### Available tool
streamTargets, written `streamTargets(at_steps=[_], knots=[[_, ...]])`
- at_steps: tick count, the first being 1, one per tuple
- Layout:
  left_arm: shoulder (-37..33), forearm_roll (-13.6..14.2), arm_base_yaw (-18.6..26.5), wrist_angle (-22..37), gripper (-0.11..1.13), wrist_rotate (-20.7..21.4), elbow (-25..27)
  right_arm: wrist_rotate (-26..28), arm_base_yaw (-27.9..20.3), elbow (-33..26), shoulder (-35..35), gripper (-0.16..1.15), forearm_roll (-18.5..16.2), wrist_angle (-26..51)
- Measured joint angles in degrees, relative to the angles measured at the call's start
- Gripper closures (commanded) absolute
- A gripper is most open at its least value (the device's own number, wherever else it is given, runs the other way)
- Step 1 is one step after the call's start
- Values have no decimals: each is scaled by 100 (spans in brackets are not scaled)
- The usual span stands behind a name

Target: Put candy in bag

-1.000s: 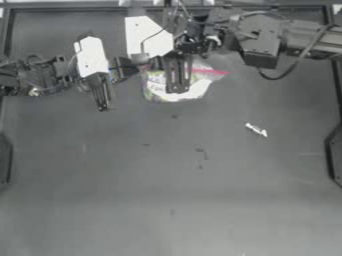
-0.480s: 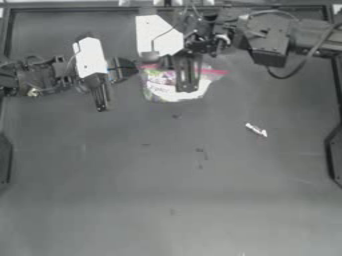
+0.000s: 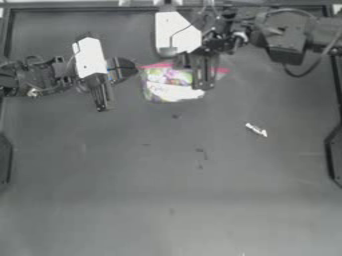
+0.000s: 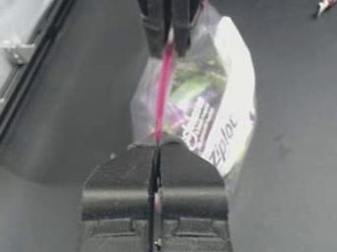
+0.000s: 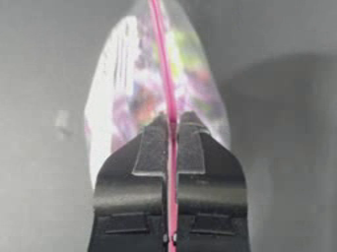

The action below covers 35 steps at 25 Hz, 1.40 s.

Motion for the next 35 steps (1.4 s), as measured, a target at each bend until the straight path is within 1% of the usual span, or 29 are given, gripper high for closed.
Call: streamTargets(at_steps=[16,26,35], knots=[[0,0,9,-18,98,9,62,167,-264,826,-519,94,-62,-158],[-62,0,35,-44,98,0,123,237,-378,1151,-782,94,-53,-167],[-123,0,53,-53,99,9,149,343,-387,1415,-1020,94,-141,-167]])
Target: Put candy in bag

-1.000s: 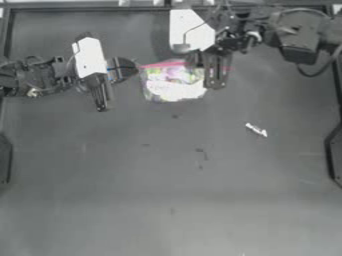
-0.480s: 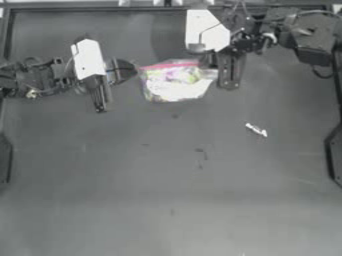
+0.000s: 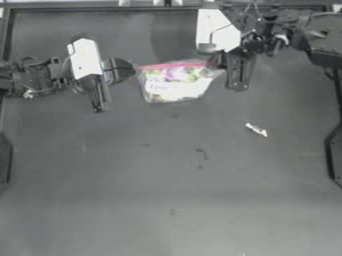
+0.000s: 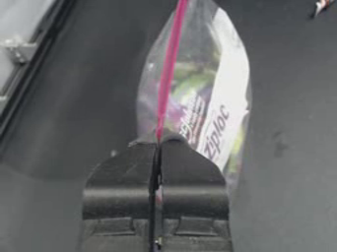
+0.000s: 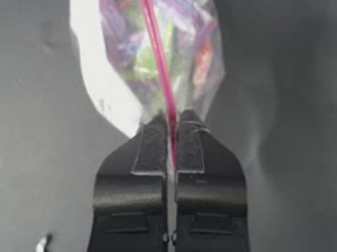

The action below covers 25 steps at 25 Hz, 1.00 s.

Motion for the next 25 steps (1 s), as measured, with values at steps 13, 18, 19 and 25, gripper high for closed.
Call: streamTargets(at_steps=[13,18,19,25], knots=[[0,-9,9,9,98,-9,9,176,-88,413,-334,94,-132,0],[0,-9,9,9,98,-18,9,272,-97,536,-404,94,-211,-18],[0,-9,9,0,99,-18,9,264,-97,545,-422,94,-211,-53],[0,-9,9,9,98,-18,0,272,-105,527,-439,94,-211,-97]])
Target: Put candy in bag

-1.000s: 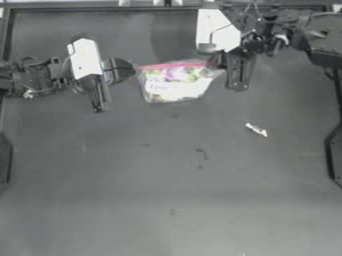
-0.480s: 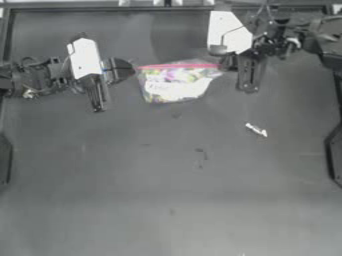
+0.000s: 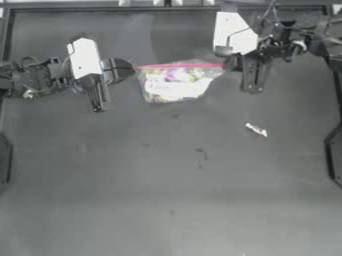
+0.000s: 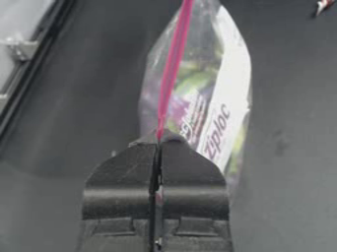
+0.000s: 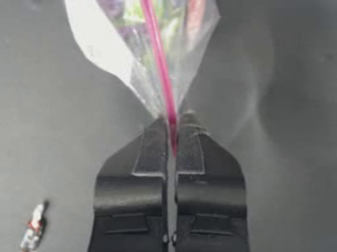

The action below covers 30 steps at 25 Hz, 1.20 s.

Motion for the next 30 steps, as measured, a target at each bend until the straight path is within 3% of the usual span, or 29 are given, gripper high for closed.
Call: streamTargets(at_steps=[17,24,30], knots=[[0,-9,-35,149,99,0,-343,26,255,-360,-352,94,185,-26],[-70,-9,-334,615,98,-18,-510,246,536,-554,-536,94,185,158],[-615,-35,-712,1090,98,-35,-519,580,888,-545,-844,94,176,185]])
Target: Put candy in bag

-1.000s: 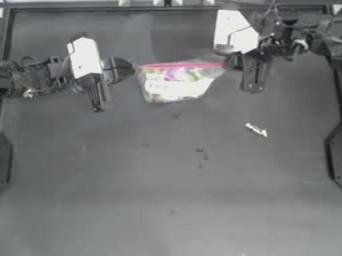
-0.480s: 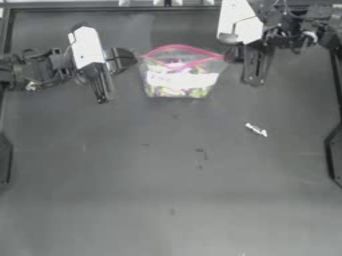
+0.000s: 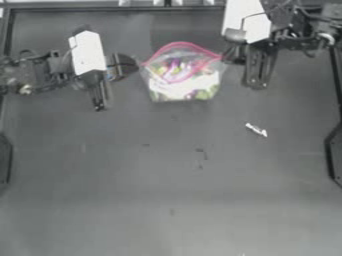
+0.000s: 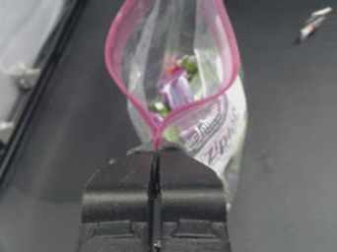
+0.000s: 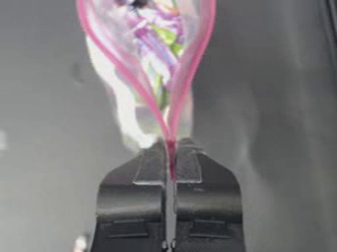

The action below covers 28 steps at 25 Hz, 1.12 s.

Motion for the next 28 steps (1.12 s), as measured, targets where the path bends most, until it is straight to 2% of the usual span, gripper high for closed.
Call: streamTargets(at_steps=[11,22,28], knots=[[-589,-387,-668,343,98,-9,185,642,773,26,-220,94,-114,26],[-668,-686,-1195,492,98,-9,404,1863,1512,554,-378,94,-809,-105],[-668,-800,-1301,475,98,-9,571,2241,1758,817,-448,94,-923,-404]])
